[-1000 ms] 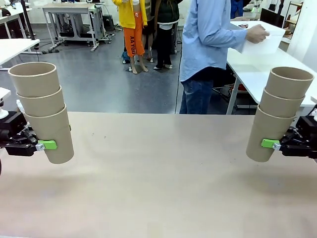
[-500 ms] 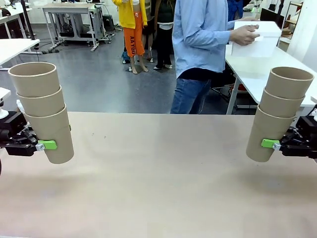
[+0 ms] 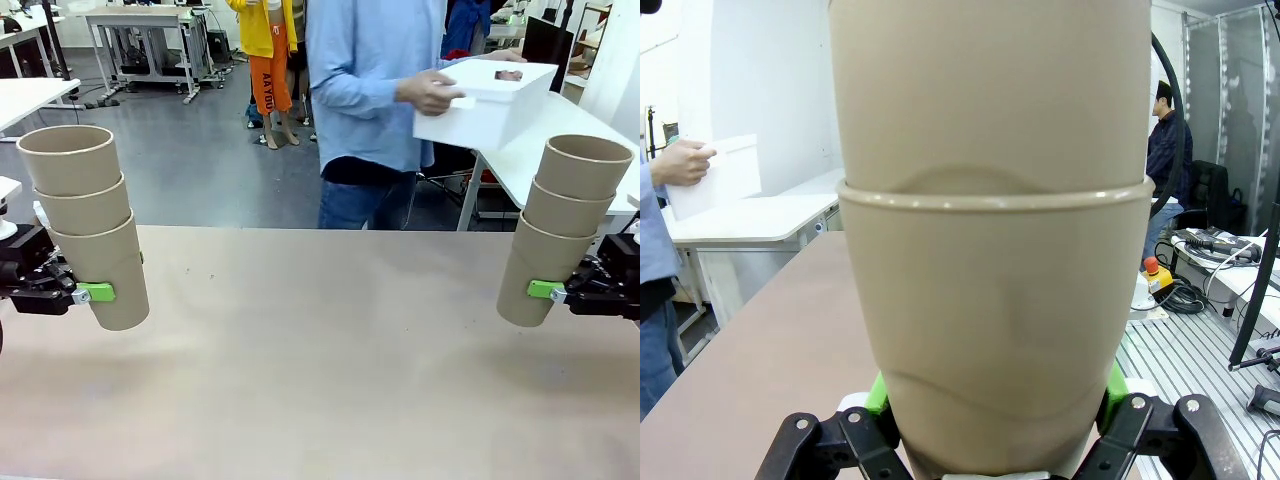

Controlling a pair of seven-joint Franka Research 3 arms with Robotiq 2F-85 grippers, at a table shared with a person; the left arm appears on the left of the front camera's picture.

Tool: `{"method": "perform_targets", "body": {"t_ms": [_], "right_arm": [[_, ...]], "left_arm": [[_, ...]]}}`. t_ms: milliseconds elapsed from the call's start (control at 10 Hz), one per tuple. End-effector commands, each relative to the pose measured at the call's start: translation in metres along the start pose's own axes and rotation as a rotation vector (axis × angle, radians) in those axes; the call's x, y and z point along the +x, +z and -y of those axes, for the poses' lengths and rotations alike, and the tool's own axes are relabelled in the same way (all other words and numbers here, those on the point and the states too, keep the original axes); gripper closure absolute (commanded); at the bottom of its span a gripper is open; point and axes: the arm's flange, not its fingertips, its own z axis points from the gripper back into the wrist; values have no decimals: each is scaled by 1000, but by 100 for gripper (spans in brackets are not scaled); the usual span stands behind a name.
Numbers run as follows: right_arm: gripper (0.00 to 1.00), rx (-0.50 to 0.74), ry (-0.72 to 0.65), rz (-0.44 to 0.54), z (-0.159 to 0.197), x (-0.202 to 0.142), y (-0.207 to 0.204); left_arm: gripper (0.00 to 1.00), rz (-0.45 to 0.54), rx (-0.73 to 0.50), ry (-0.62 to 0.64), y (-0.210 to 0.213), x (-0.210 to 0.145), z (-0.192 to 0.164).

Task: Stack the cups and store them in the basket.
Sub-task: Place the stack of Reusable plastic cups into the Pantry Basket.

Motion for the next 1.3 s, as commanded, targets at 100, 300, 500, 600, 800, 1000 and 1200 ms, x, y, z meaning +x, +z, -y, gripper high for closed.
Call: {"method": "perform_targets", "body": {"t_ms": [100,300,500,600,800,1000,1200], "right_arm": [[16,0,7,0,0,3,0],[16,0,7,0,0,3,0],[16,0,7,0,0,3,0],[16,0,7,0,0,3,0],[16,0,7,0,0,3,0],[16,0,7,0,0,3,0],[16,0,7,0,0,3,0]], "left_arm": [[15,11,-4,-5,-1,3,0],[15,11,-4,-5,-1,3,0],[15,11,-4,-5,-1,3,0],[15,11,-4,-5,-1,3,0],[15,11,-4,-5,-1,3,0],[15,11,-4,-5,-1,3,0],[15,11,-4,-5,-1,3,0]]}}
